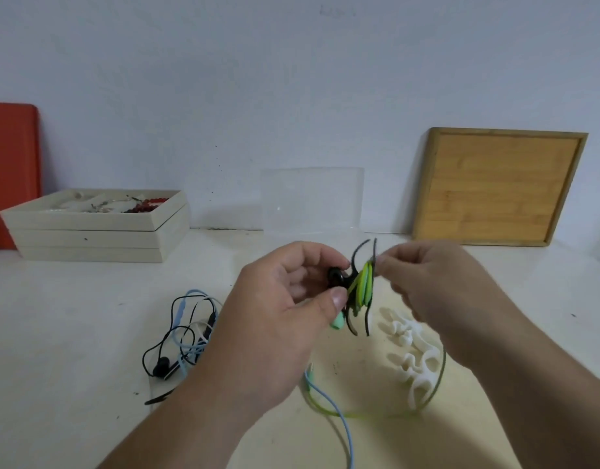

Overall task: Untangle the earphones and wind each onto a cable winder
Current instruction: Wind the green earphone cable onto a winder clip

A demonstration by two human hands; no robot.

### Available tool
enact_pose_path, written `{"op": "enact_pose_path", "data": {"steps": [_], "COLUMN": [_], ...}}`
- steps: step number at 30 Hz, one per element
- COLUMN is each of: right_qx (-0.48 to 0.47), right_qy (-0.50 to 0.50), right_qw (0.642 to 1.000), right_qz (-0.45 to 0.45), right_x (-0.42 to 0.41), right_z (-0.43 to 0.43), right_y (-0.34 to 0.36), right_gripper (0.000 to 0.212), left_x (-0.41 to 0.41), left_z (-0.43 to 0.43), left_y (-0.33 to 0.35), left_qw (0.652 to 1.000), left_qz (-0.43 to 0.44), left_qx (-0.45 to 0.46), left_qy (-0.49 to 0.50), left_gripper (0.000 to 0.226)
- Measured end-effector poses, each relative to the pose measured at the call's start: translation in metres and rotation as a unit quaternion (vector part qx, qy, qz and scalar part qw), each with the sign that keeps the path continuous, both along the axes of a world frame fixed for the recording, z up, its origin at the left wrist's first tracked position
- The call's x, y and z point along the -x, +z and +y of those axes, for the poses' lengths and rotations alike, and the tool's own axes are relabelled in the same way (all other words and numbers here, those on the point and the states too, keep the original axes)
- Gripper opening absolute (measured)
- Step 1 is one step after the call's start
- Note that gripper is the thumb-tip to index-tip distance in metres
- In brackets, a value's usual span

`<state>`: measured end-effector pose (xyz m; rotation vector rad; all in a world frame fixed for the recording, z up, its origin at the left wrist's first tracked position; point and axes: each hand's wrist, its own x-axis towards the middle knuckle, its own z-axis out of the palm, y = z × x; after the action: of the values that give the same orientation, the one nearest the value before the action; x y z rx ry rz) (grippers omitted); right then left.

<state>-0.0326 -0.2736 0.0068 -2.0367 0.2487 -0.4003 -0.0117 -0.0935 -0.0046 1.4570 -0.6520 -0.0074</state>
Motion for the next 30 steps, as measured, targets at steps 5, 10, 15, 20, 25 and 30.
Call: {"op": "enact_pose_path", "data": {"steps": [5,10,15,20,25,30], "right_qx": [0.067,0.045,0.068,0.077,0.077,0.074], "right_qy": [0.177,0.283,0.274,0.259,0.280,0.255], "right_qw": [0.977,0.955,0.954,0.957,0.952,0.962], "right_qz": [0.097,0.081,0.103,0.109,0.095,0.059], "right_x": [0.001,0.006,0.008,0.012,0.014,0.015], "right_z": [0.022,0.025,0.018,0.015,0.020,0.017], "right_y": [-0.008,-0.008,-0.002,0.005,0.006,0.011], "right_gripper": [0.035,0.031,0.029,0.029,0.028,0.025], "left_x": [-0.009,-0.009,-0.008,-0.012,-0.012,-0.011], "left_z": [-0.001,-0.001,-0.001,0.001,0.002,0.004], "left_y": [-0.005,-0.006,-0.005,-0.006,-0.008,-0.009], "left_qw": [0.994,0.987,0.985,0.983,0.981,0.980], "left_qz": [0.042,0.067,0.031,0.026,0.007,-0.018], "left_qx": [0.060,0.060,0.024,0.014,-0.012,-0.054], "left_qy": [0.077,0.137,0.170,0.183,0.193,0.189], "left_gripper": [0.027,0.019,0.030,0.030,0.026,0.026]}}
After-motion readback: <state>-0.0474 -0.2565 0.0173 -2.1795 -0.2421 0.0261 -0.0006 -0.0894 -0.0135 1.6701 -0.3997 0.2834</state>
